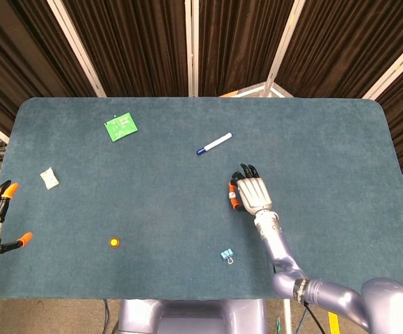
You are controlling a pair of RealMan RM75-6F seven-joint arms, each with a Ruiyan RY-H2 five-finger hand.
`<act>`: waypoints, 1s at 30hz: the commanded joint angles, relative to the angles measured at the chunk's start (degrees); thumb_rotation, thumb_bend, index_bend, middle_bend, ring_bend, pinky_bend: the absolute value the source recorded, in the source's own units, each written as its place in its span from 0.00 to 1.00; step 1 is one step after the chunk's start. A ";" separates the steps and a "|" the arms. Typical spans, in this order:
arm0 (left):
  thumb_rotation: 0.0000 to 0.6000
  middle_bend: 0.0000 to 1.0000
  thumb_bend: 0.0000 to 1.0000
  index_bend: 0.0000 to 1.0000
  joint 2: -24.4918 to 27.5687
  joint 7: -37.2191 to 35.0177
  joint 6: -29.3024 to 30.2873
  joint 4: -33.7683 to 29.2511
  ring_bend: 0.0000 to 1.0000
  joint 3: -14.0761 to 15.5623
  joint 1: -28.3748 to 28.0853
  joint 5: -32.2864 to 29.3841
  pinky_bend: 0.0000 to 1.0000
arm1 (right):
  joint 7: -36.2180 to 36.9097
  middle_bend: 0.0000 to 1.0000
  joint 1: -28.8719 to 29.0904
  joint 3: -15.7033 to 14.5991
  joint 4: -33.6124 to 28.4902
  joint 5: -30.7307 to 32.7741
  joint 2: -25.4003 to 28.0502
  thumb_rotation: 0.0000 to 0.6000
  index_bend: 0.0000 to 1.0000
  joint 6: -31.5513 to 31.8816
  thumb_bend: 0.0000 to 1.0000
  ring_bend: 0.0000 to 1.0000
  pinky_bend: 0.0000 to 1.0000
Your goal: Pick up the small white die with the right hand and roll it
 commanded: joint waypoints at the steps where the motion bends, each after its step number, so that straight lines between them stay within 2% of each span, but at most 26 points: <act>1: 1.00 0.00 0.00 0.00 0.06 -0.01 0.24 -0.13 0.00 -0.01 0.07 0.10 0.00 | -1.98 0.26 -1.49 0.29 -6.59 -2.26 4.52 1.00 0.58 4.21 0.38 0.00 0.00; 6: 1.00 0.00 0.00 0.00 0.23 0.16 0.89 -0.66 0.00 0.08 0.22 0.72 0.00 | -4.61 0.26 -4.11 0.34 -15.66 -2.85 11.00 1.00 0.57 8.23 0.38 0.00 0.00; 12: 1.00 0.00 0.00 0.00 0.29 0.97 1.67 -1.53 0.00 0.35 0.27 1.94 0.00 | -5.85 0.25 -6.45 -0.01 -21.81 -2.45 15.86 1.00 0.56 10.78 0.38 0.00 0.00; 18: 1.00 0.00 0.00 0.00 0.47 1.49 2.39 -2.51 0.00 0.52 0.30 3.05 0.00 | -6.78 0.23 -7.69 -0.68 -24.91 -2.45 18.28 1.00 0.53 12.27 0.36 0.00 0.00; 24: 1.00 0.00 0.00 0.00 0.63 1.67 2.62 -3.12 0.00 0.53 0.16 3.66 0.00 | -8.02 0.16 -8.36 -1.16 -26.82 -1.92 19.67 1.00 0.39 13.20 0.33 0.00 0.00; 30: 1.00 0.00 0.00 0.00 0.58 1.79 2.61 -3.18 0.00 0.55 0.02 3.91 0.00 | -7.95 0.14 -9.06 -1.49 -27.80 -1.86 20.61 1.00 0.35 14.10 0.33 0.00 0.00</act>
